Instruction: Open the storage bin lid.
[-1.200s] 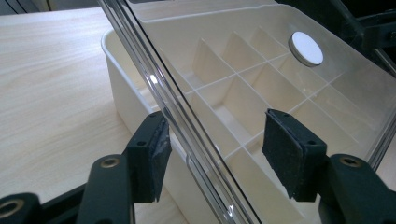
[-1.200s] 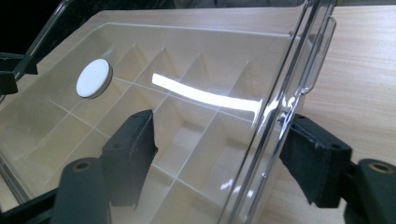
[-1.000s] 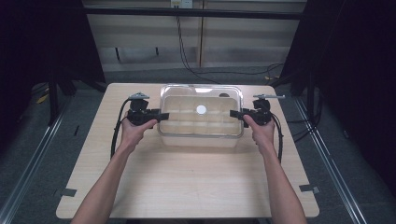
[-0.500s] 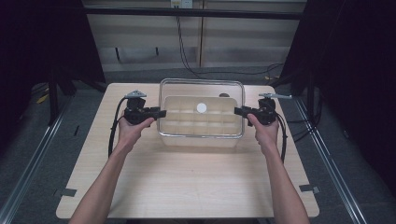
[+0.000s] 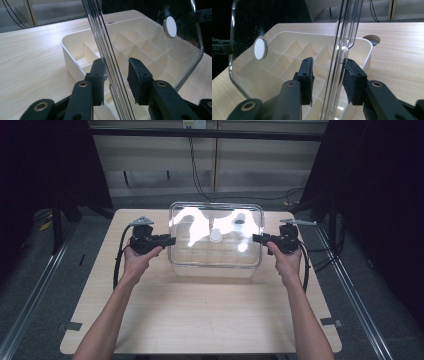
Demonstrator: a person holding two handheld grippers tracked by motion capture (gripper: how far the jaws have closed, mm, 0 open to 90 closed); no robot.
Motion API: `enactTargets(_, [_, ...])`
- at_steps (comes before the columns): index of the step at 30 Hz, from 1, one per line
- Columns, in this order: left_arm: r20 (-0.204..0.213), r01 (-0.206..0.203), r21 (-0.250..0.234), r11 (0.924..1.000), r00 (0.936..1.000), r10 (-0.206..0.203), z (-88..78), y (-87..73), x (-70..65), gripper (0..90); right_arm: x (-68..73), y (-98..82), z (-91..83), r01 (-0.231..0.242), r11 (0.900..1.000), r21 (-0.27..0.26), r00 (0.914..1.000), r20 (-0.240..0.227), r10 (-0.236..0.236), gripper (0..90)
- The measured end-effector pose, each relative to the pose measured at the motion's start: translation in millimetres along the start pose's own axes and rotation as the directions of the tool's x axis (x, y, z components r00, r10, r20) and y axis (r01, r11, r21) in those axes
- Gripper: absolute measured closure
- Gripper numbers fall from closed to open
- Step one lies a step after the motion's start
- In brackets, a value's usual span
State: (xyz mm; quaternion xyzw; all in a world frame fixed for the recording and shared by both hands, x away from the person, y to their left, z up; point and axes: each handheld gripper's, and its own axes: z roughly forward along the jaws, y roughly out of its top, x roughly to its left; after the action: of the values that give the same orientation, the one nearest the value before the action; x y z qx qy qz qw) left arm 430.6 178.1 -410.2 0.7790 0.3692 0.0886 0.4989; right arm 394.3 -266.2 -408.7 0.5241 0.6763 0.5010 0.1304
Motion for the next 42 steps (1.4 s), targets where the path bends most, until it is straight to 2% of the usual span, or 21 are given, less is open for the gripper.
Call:
enactTargets(3, [0.017,-0.003,-0.009,1.0,0.9998,0.004,-4.6,-0.1,0.6,69.4,1.6,0.5,-4.3,-0.004,1.0,-0.007,1.0,-0.008,0.004,64.8])
enactTargets(8, [0.006,-0.033,0.001,0.9994,0.9994,0.033,-10.5,2.4,-3.8,71.5,5.7,1.1,-10.5,-0.007,1.0,-0.016,0.9999,-0.014,0.007,66.7])
enactTargets(15, [0.015,-0.017,-0.035,0.9993,0.9997,0.017,-14.6,-1.7,-4.5,72.9,7.9,-0.2,-16.2,-0.015,1.0,-0.027,0.9993,-0.035,0.014,69.1])
enactTargets(24, [0.002,-0.041,-0.029,0.9988,0.9992,0.041,-21.0,0.1,-9.6,75.1,12.0,-1.6,-22.2,-0.006,0.999,-0.041,0.9992,-0.039,0.004,70.3])
enactTargets(29, [0.006,-0.057,-0.045,0.9974,0.9983,0.057,-23.7,-0.7,-11.7,75.5,13.6,-1.3,-26.2,-0.004,0.999,-0.052,0.999,-0.044,0.001,70.4])
enactTargets(33, [0.011,-0.056,-0.061,0.9966,0.9983,0.057,-27.5,-0.2,-12.7,76.2,17.6,-0.2,-30.5,0.006,0.998,-0.066,0.9987,-0.05,-0.01,70.3])
enactTargets(42, [0.01,-0.052,-0.065,0.9965,0.9986,0.053,-34.8,-3.0,-16.5,76.4,22.9,-0.3,-34.7,0.006,0.997,-0.077,0.9984,-0.055,-0.011,70.3])
